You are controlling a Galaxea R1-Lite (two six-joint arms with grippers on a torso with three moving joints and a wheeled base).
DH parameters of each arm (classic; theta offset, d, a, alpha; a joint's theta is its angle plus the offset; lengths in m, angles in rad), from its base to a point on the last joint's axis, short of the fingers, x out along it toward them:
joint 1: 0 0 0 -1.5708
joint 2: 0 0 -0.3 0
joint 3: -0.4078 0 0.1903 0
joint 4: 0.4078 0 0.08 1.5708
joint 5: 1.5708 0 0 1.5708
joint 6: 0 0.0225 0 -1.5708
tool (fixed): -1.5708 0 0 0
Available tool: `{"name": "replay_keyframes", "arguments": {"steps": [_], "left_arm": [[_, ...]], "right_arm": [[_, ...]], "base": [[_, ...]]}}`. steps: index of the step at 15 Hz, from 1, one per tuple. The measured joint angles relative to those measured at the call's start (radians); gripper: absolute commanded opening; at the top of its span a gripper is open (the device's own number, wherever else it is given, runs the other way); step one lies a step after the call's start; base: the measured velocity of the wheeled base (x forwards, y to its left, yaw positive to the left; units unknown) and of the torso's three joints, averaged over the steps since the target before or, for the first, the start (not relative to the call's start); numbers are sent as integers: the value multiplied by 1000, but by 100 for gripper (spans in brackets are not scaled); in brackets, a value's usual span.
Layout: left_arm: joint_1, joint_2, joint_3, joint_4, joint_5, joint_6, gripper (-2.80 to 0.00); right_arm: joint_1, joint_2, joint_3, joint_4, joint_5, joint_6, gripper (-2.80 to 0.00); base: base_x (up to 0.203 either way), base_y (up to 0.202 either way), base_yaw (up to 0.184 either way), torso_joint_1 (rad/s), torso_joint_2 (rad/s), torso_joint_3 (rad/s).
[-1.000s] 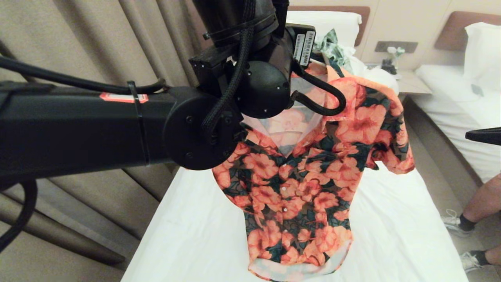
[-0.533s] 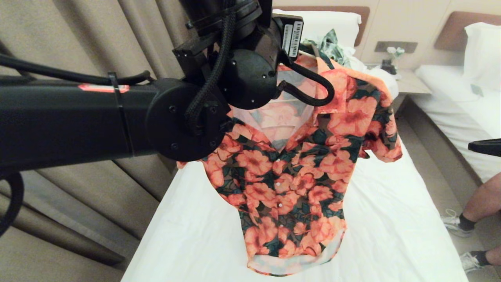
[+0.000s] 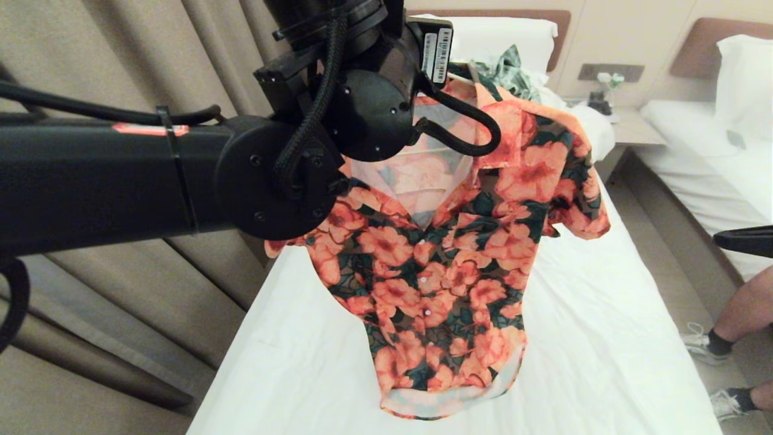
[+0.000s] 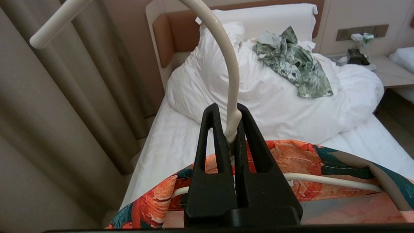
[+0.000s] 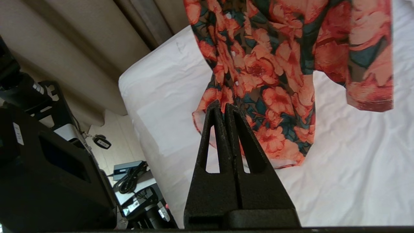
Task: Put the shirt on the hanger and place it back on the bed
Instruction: Take the clothes hanger out of the clothes
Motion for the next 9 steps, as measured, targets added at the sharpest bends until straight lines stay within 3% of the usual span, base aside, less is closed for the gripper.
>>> {"name": "replay_keyframes", "arguments": {"steps": [9], "left_arm": [[0, -2, -2, -3, 1, 0, -280]], "right_arm": [[6, -1, 1, 2, -11, 3, -280]], "base": [[0, 0, 0, 0, 0, 0]]}}
